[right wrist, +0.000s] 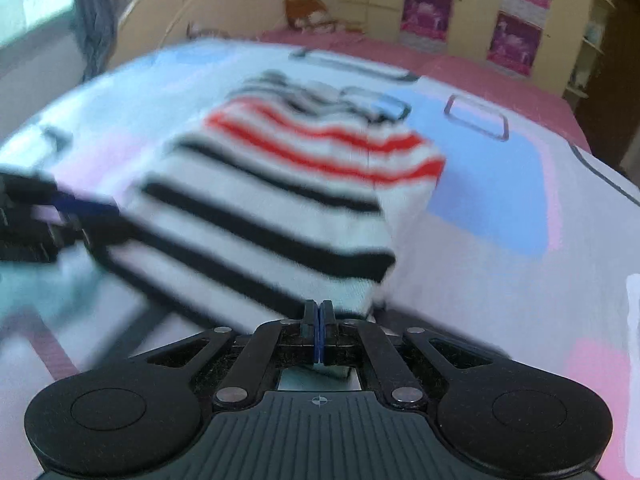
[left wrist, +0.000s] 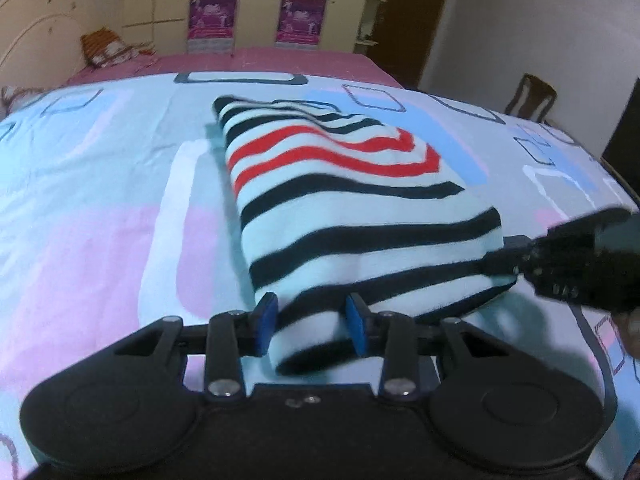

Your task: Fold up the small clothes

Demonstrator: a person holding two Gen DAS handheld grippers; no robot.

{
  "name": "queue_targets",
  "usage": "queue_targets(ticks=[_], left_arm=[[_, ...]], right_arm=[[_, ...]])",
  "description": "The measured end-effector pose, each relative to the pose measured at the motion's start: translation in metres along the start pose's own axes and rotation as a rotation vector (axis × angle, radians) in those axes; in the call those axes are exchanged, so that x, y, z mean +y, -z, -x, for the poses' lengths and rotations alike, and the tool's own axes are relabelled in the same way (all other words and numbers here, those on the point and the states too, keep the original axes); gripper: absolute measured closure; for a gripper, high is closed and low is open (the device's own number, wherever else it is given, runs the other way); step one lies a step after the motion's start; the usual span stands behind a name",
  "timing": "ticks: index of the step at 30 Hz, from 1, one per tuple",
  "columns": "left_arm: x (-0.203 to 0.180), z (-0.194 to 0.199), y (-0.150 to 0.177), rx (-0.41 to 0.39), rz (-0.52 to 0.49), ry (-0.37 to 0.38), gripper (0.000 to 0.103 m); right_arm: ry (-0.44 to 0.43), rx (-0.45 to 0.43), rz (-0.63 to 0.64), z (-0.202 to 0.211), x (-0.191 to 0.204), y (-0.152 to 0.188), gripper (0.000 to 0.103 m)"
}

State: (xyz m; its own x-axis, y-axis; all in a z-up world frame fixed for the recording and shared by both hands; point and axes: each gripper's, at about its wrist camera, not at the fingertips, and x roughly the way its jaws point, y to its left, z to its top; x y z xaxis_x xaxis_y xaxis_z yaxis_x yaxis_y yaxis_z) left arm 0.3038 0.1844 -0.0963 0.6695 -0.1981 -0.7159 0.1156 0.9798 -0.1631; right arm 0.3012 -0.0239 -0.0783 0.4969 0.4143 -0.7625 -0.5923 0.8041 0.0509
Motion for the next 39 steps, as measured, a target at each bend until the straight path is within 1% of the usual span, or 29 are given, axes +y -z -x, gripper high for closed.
queue_targets(ticks=[3,4,5,6,7,8,9,10,11,12,13,14,15,17,22,25,27,30,33,35,39], left_arm=[[-0.001,0.009,-0.001,-0.016,0.002,-0.021,0.066],[-0.003,0.015,0.000,-0.023,-0.004,-0.031,0.066],[-0.007,0.020,0.001,-0.029,-0.012,-0.041,0.065],[-0.011,0.028,0.004,-0.041,-0.021,-0.056,0.061],[-0.016,0.034,0.006,-0.055,-0.027,-0.067,0.043],[-0.021,0.042,0.010,-0.073,-0.031,-0.079,0.020],[-0.028,0.049,0.014,-0.097,-0.037,-0.093,0.012],[-0.035,0.057,0.017,-0.121,-0.040,-0.112,0.001],[-0.043,0.065,0.022,-0.144,-0.043,-0.132,0.000],[-0.050,0.072,0.025,-0.154,-0.047,-0.146,0.000],[-0.055,0.078,0.028,-0.154,-0.050,-0.150,0.000],[-0.060,0.085,0.031,-0.155,-0.050,-0.147,0.000],[-0.064,0.094,0.035,-0.160,-0.042,-0.145,0.000],[-0.073,0.109,0.040,-0.171,-0.031,-0.140,0.000],[-0.099,0.141,0.052,-0.186,-0.059,-0.165,0.000],[-0.109,0.158,0.060,-0.205,-0.043,-0.168,0.000],[-0.113,0.167,0.064,-0.216,-0.031,-0.165,0.000],[-0.120,0.182,0.072,-0.232,-0.017,-0.169,0.000],[-0.125,0.195,0.079,-0.249,-0.004,-0.163,0.000],[-0.129,0.202,0.083,-0.252,0.000,-0.162,0.000],[-0.139,0.213,0.089,-0.273,-0.010,-0.161,0.000]], right_arm=[[-0.006,-0.019,-0.071,0.007,-0.005,-0.001,0.103],[0.002,-0.042,-0.082,0.014,-0.004,-0.001,0.103],[0.011,-0.067,-0.090,0.024,-0.004,-0.001,0.103],[0.011,-0.078,-0.099,0.032,-0.004,0.000,0.103],[0.006,-0.088,-0.115,0.040,-0.005,0.003,0.103],[0.001,-0.100,-0.137,0.050,-0.007,0.007,0.103],[-0.003,-0.110,-0.165,0.060,-0.010,0.012,0.103],[-0.010,-0.116,-0.193,0.069,-0.012,0.017,0.103],[-0.012,-0.123,-0.226,0.077,-0.014,0.023,0.098],[0.019,-0.125,-0.262,0.086,-0.016,0.031,0.045],[0.062,-0.132,-0.285,0.096,-0.016,0.036,0.001],[0.088,-0.184,-0.286,0.109,-0.014,0.045,0.001],[0.099,-0.187,-0.276,0.121,-0.012,0.051,0.001],[0.106,-0.167,-0.296,0.137,-0.009,0.061,0.001],[0.098,-0.178,-0.355,0.181,0.006,0.082,0.000],[0.085,-0.192,-0.355,0.205,0.018,0.089,0.000],[0.085,-0.210,-0.334,0.218,0.030,0.093,0.000],[0.111,-0.233,-0.304,0.235,0.048,0.097,0.000],[0.111,-0.259,-0.290,0.251,0.060,0.103,0.000],[0.117,-0.286,-0.288,0.261,0.065,0.109,0.000],[0.133,-0.302,-0.292,0.275,0.067,0.119,0.000]])
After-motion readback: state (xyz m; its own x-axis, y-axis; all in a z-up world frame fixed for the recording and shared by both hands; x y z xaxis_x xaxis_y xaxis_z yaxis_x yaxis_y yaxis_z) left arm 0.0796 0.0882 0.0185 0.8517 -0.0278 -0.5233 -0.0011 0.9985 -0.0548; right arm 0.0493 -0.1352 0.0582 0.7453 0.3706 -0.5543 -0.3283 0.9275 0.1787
